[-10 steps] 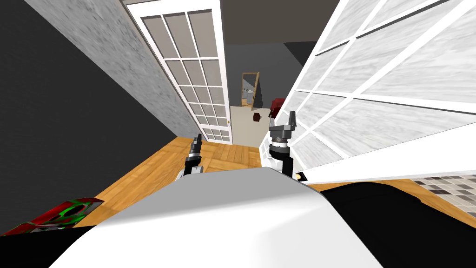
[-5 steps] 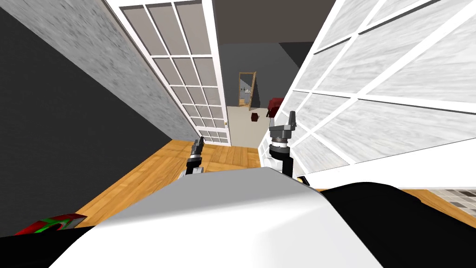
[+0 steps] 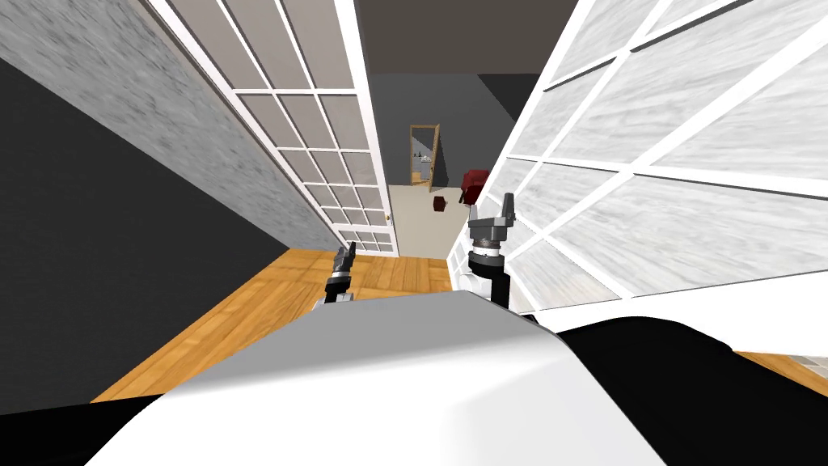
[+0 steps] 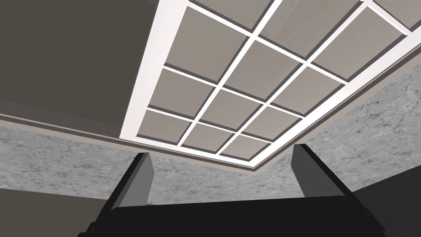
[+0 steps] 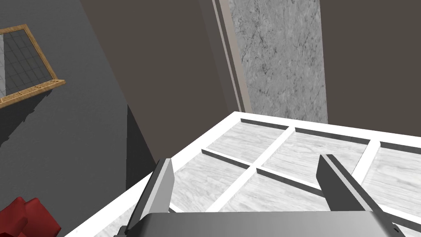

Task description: Pull the door open

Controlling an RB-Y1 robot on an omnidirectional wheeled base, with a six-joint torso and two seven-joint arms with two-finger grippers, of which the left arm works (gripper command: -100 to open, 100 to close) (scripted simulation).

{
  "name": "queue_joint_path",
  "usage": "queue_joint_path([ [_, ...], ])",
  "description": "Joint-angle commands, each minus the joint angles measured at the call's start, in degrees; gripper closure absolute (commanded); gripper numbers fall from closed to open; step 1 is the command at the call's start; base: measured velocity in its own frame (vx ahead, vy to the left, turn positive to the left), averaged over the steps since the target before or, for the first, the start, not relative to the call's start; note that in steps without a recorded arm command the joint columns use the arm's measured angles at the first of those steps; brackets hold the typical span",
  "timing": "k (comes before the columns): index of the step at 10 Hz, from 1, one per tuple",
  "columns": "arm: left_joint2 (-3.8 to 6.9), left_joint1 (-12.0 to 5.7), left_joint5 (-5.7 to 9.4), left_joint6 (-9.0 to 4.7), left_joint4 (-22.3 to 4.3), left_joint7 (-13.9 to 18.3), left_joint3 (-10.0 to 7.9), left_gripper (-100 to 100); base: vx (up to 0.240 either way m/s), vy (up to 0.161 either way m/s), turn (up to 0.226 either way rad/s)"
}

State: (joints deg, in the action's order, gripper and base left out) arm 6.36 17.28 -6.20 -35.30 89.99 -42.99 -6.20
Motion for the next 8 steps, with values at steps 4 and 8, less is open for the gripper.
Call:
queue_joint_path([
  [4, 0.06, -1.32, -1.29, -2.32, -6.43, -4.71, -1.08, -100, 0.108, -0.007, -0.083],
  [8, 0.18, -2.39, -2.35, -4.04, -11.57, -8.48, -2.01, -100, 0.108, -0.009, -0.077],
])
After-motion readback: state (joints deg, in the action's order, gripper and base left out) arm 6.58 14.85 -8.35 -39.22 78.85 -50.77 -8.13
